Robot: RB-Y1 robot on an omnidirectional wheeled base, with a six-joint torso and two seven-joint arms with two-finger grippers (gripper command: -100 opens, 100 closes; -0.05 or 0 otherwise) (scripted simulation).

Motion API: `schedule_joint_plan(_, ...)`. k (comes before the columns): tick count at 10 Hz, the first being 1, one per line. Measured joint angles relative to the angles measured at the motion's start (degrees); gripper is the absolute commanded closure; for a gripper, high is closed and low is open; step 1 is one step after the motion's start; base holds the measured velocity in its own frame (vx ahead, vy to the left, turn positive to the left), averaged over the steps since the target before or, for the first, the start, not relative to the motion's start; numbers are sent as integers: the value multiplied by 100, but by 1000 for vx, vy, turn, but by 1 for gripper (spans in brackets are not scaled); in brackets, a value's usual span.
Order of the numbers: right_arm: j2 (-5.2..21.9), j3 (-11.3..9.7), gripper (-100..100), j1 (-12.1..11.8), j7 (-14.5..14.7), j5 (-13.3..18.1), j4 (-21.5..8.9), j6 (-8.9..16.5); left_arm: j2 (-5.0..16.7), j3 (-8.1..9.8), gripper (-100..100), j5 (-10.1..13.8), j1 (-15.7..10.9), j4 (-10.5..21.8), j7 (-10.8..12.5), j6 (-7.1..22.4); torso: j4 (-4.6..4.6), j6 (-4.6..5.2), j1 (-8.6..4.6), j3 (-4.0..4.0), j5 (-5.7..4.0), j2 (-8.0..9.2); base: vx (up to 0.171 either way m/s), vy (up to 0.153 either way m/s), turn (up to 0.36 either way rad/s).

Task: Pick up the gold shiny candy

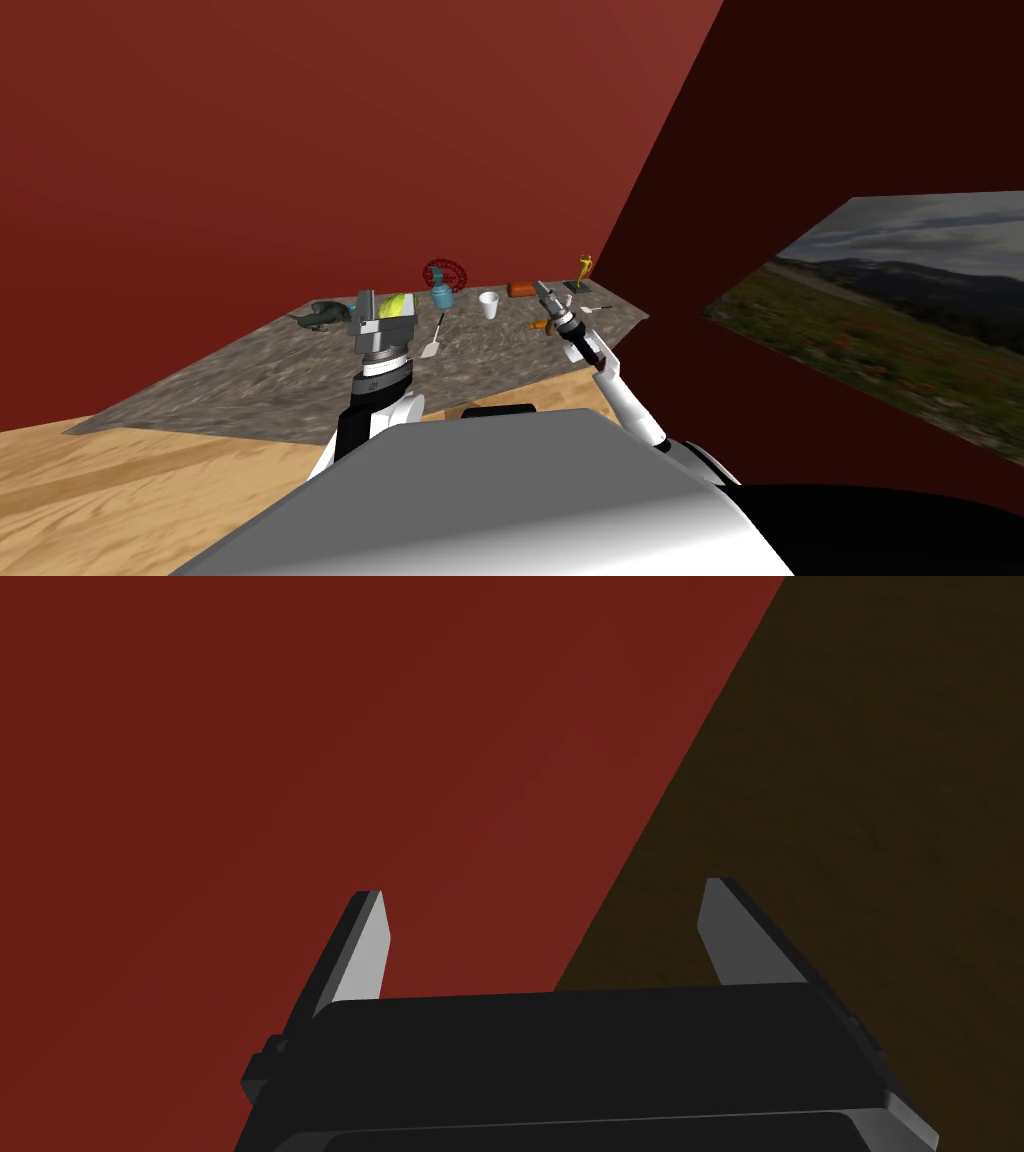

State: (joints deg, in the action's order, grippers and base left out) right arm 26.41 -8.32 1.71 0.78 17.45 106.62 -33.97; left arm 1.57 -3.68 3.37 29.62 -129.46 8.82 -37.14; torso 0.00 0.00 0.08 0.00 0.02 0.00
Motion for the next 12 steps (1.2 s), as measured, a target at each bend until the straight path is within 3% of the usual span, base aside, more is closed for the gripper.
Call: schedule_joint_plan(12,1011,-684,-100,1497,529,1532,-1775,-872,-1,-1,0,0,0,0,0,0,2,0,27,4,6,8,-18,58,31)
